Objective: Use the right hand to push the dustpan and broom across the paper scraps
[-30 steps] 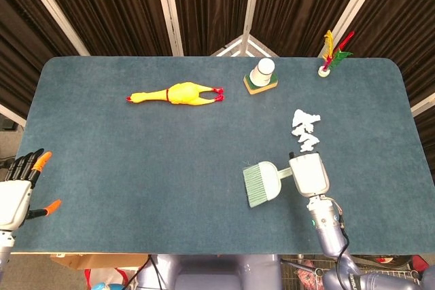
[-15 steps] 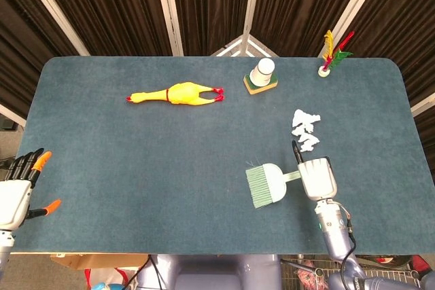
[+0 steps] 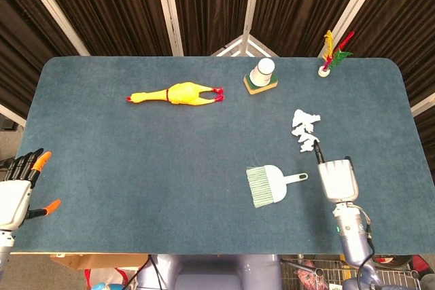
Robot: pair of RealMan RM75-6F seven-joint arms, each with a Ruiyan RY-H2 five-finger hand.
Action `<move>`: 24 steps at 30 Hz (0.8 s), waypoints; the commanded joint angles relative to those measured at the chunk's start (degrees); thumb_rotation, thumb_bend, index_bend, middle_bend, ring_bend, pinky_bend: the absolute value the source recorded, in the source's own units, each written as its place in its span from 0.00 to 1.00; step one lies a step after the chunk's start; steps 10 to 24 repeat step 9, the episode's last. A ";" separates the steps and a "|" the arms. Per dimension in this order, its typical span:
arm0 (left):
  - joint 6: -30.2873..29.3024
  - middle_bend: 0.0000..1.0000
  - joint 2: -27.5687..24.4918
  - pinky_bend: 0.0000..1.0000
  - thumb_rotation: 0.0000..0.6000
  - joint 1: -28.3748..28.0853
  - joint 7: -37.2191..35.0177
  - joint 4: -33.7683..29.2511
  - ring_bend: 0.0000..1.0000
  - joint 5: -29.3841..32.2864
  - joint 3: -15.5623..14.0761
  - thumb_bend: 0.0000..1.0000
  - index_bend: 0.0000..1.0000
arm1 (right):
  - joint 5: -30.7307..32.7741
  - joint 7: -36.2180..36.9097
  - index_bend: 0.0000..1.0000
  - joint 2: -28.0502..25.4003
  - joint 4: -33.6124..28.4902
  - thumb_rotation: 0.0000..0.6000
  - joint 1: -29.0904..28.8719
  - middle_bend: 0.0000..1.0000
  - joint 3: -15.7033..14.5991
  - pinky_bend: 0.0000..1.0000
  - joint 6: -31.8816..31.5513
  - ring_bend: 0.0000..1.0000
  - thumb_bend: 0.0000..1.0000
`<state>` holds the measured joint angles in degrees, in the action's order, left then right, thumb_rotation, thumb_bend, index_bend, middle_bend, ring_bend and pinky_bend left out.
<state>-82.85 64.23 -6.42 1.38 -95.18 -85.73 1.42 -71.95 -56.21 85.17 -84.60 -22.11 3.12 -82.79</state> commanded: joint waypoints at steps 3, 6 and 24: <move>0.01 0.00 0.09 0.00 1.00 -0.08 0.47 0.23 0.00 -0.36 -0.12 0.00 0.00 | -1.35 10.93 0.00 -6.84 -5.12 1.00 4.15 0.33 0.00 0.16 -3.56 0.24 0.26; -0.30 0.00 0.20 0.00 1.00 -0.06 0.95 0.45 0.00 -0.88 -0.22 0.00 0.00 | -2.57 19.06 0.00 -11.56 -8.21 1.00 6.43 0.14 -1.02 0.06 -3.98 0.06 0.26; -0.40 0.00 0.20 0.00 1.00 -0.01 2.09 0.93 0.00 -1.04 -0.35 0.00 0.00 | -3.46 27.12 0.00 -15.60 -10.61 1.00 8.73 0.04 -2.12 0.04 -4.26 0.00 0.26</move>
